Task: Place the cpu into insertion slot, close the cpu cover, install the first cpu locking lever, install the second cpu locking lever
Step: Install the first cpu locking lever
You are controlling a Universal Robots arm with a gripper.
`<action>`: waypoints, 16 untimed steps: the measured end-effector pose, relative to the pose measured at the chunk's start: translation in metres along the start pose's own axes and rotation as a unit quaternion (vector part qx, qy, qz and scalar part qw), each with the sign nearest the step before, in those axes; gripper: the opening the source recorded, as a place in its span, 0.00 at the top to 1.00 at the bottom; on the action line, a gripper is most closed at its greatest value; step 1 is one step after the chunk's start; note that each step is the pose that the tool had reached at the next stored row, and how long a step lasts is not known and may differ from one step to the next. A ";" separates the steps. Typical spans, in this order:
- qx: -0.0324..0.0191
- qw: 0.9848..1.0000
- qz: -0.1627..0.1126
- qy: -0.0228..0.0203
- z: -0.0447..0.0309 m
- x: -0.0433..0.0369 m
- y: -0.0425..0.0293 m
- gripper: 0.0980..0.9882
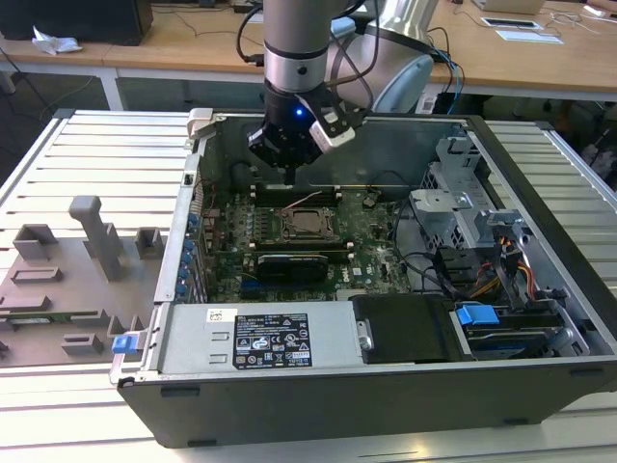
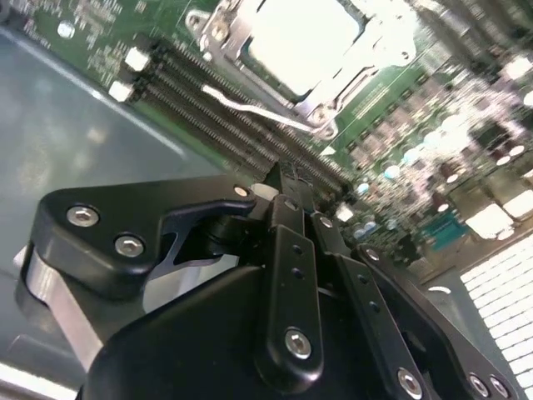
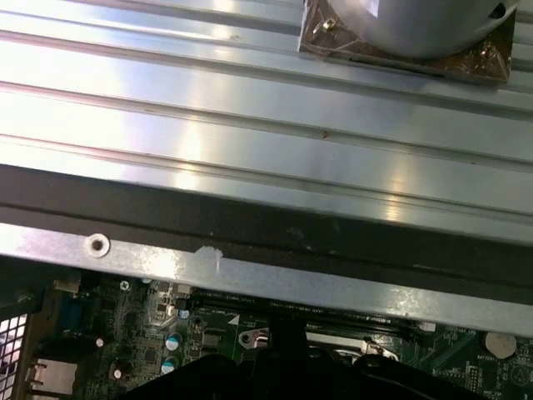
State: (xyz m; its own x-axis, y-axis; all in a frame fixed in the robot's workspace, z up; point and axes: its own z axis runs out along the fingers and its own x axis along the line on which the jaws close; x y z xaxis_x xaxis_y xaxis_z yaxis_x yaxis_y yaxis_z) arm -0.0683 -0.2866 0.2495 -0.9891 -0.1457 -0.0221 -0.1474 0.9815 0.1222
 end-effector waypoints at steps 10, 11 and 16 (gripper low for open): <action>-0.004 1.000 0.000 0.000 0.0054 0.0003 -0.0007 0.99; -0.004 1.000 0.000 -0.001 0.0063 0.0003 -0.0008 0.99; -0.004 1.000 0.000 0.000 0.0088 0.0003 -0.0011 0.99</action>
State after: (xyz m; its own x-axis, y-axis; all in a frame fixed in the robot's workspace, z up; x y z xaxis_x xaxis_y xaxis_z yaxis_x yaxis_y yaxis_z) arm -0.0684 -0.2866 0.2407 -0.9891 -0.1456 -0.0231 -0.1473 0.9806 0.1293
